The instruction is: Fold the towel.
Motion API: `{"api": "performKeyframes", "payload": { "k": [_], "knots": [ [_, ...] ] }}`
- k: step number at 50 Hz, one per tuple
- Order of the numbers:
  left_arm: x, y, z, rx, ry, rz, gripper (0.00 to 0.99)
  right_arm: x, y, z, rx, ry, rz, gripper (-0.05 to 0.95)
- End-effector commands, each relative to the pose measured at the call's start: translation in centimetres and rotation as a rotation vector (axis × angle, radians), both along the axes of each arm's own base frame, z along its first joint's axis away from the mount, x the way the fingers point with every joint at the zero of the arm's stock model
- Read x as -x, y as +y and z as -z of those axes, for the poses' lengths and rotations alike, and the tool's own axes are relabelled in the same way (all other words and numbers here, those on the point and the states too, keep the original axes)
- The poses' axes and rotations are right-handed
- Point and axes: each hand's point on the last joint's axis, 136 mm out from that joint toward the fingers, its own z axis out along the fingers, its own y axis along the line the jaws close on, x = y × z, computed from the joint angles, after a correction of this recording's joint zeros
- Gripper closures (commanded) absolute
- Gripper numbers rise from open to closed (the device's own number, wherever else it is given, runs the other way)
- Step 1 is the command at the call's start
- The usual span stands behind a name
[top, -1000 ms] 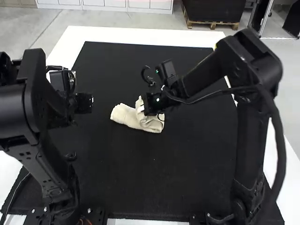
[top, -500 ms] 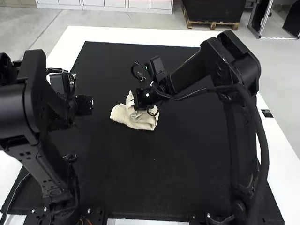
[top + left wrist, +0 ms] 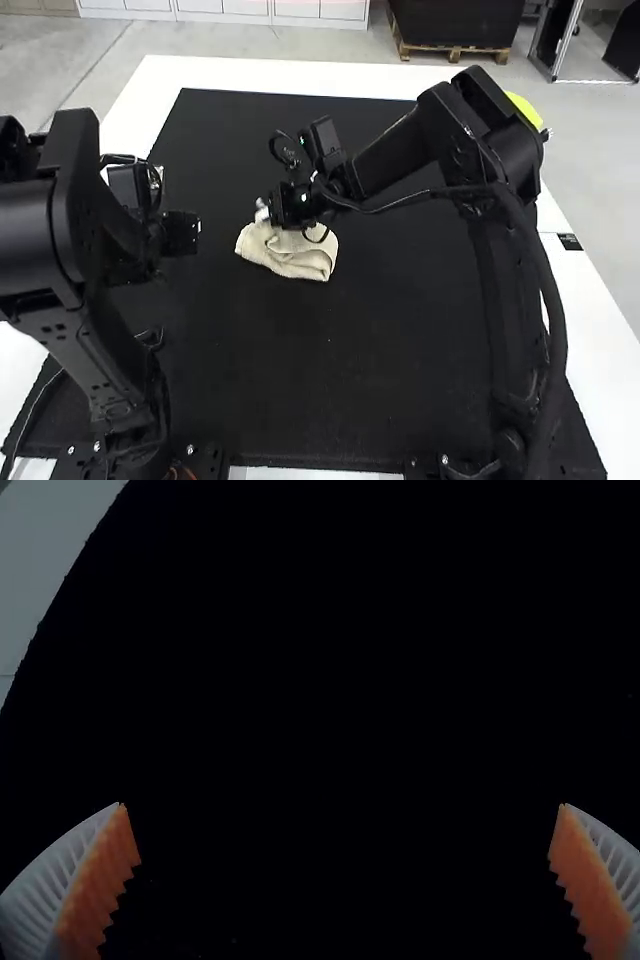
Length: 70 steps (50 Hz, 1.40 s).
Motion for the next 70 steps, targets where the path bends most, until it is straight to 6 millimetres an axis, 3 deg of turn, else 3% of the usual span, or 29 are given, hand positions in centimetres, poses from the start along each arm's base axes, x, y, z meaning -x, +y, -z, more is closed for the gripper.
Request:
{"api": "performKeyframes", "payload": {
  "k": [1, 8, 13, 15, 19, 20, 24, 33, 50, 59, 70],
  "knots": [
    [-0.1, 0.0, -0.8, -0.014, -0.027, 0.011, 0.033, 0.1, 2.3, -4.0, -0.109, 0.009, -0.042, 0.30],
    [-0.2, 0.0, -0.9, -0.015, -0.030, 0.011, 0.033, -0.2, 2.9, -7.2, -0.184, 0.017, -0.079, 0.25],
    [-0.2, 0.0, -1.0, -0.015, -0.035, 0.011, 0.033, -1.6, 1.7, -9.0, -0.203, -0.005, -0.049, 0.28],
    [-0.3, -0.1, -1.0, -0.014, -0.036, 0.012, 0.033, -2.1, 1.1, -9.2, -0.205, -0.010, -0.036, 0.41],
    [-0.3, 0.0, -1.0, -0.014, -0.036, 0.011, 0.034, -3.0, -0.7, -8.9, -0.196, -0.005, -0.003, 0.91],
    [-0.3, 0.0, -1.0, -0.014, -0.036, 0.011, 0.033, -3.2, -1.3, -8.5, -0.189, -0.001, 0.008, 0.92],
    [-0.3, -0.1, -1.1, -0.015, -0.038, 0.012, 0.033, -3.1, -2.4, -7.3, -0.162, -0.007, 0.009, 0.93],
    [-0.4, 0.0, -1.3, -0.017, -0.048, 0.010, 0.033, -0.5, -3.6, -2.5, -0.085, -0.004, -0.040, 0.93],
    [-0.7, 0.2, -1.8, -0.020, -0.061, 0.008, 0.033, 0.8, -3.8, 2.3, -0.076, -0.012, -0.056, 0.93],
    [-0.7, 0.2, -2.0, -0.021, -0.067, 0.007, 0.033, 0.6, -3.5, 4.2, -0.076, -0.018, -0.064, 0.93],
    [-0.8, 0.1, -2.9, -0.029, -0.092, 0.009, 0.033, -0.2, -2.8, 4.8, -0.105, -0.041, -0.058, 0.93]
  ]
}}
